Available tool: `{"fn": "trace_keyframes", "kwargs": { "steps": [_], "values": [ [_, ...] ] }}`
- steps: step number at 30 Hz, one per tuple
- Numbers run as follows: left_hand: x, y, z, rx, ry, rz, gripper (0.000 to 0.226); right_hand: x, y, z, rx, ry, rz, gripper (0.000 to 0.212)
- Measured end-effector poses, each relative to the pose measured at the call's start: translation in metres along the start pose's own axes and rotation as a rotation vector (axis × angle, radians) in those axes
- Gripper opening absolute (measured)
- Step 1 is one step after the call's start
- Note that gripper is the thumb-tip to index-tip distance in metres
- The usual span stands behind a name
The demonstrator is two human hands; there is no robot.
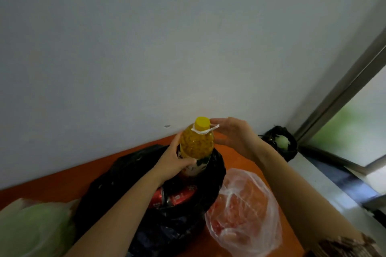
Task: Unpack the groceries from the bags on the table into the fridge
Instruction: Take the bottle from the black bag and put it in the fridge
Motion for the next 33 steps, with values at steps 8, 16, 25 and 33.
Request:
{"fn": "trace_keyframes", "kwargs": {
  "steps": [8,16,25,33],
  "values": [
    [-0.013,-0.02,0.014,0.168,-0.089,0.02,0.101,-0.009,-0.03,0.015,0.197,1.0,-0.228,0.036],
    [-0.028,-0.036,0.023,0.261,-0.146,0.072,0.107,0.015,-0.037,0.007,0.171,0.934,-0.235,0.052],
    [-0.02,-0.017,0.024,0.384,-0.185,0.136,0.091,0.01,-0.024,0.025,0.144,0.969,-0.375,0.048],
    [0.041,0.032,0.014,0.473,-0.143,0.343,0.087,-0.057,0.027,0.051,0.178,0.867,-0.55,0.047]
  ]
}}
Point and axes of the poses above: each hand's wrist, its own y-axis away from the middle knuckle, its own z-axis out of the palm, x = y × z, the point moved 1 cm from there along -y, towards the middle knuckle, and after that the axes turned 2 degrees about -x, right-handed, at the moved point
